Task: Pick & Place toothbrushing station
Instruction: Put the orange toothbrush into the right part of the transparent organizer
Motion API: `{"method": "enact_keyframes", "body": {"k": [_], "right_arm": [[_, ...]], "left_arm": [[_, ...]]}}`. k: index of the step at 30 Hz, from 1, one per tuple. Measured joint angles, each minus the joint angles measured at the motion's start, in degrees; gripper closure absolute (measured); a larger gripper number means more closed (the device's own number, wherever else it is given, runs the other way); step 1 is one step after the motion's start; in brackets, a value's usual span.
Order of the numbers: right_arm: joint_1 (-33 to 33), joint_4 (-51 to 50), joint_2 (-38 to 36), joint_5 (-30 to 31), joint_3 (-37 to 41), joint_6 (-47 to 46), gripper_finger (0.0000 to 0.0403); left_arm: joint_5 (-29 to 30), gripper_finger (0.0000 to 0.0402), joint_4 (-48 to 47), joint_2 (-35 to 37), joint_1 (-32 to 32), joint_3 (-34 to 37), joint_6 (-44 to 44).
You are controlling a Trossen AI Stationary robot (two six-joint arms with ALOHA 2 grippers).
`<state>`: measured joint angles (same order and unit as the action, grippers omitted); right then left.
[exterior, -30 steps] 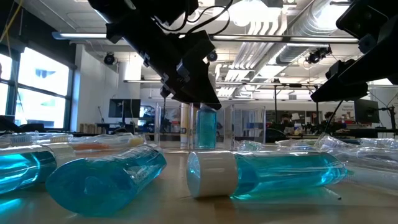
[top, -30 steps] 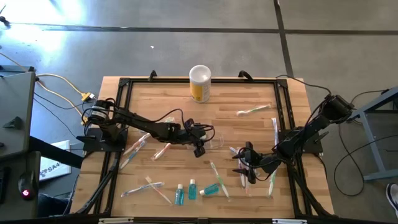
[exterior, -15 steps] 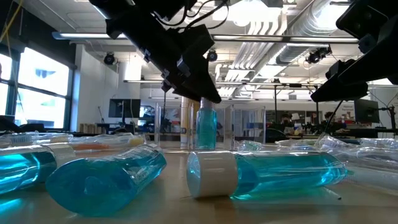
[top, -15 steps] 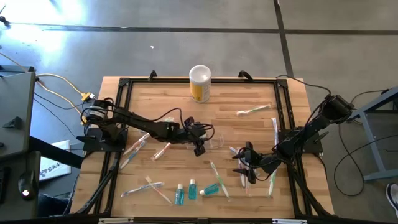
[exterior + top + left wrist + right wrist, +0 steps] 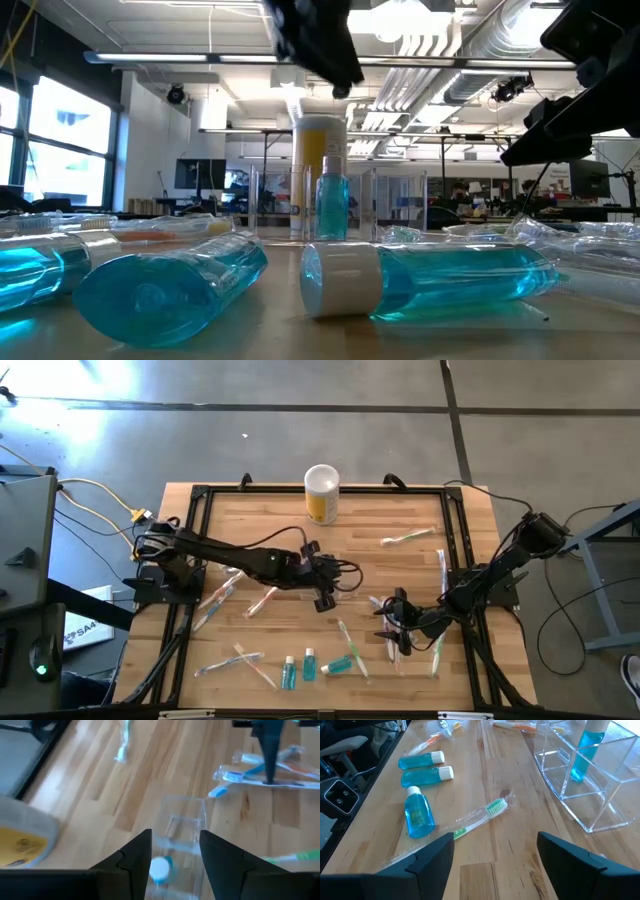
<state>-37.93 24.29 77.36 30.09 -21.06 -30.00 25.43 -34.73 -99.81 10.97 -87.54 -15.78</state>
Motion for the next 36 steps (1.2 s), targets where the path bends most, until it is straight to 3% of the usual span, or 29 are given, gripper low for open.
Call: {"method": "enact_keyframes", "body": {"k": [6,14,20,29,36], "right_arm": [[-0.2,-0.5,0.0,-0.1,0.0,-0.4,0.0126],[-0.9,-0.1,0.0,0.0,0.0,-0.4,0.0126],[-0.8,0.4,0.0,0.0,0.0,-0.3,0.0126],[-0.8,0.3,0.0,0.0,0.0,0.2,0.0126],[-0.8,-0.5,0.0,-0.1,0.0,-0.1,0.0126]], "left_arm": [[-1.5,0.024,-24.2,0.1,4.1,-9.4,-15.1],[-4.0,0.024,-41.4,0.0,6.8,-5.5,-30.9],[-4.7,0.024,-39.8,0.0,5.8,2.4,-33.7],[-12.7,0.024,-25.9,0.0,-0.7,15.1,-29.6],[-17.2,0.024,-19.9,0.0,-5.6,20.1,-28.7]]}}
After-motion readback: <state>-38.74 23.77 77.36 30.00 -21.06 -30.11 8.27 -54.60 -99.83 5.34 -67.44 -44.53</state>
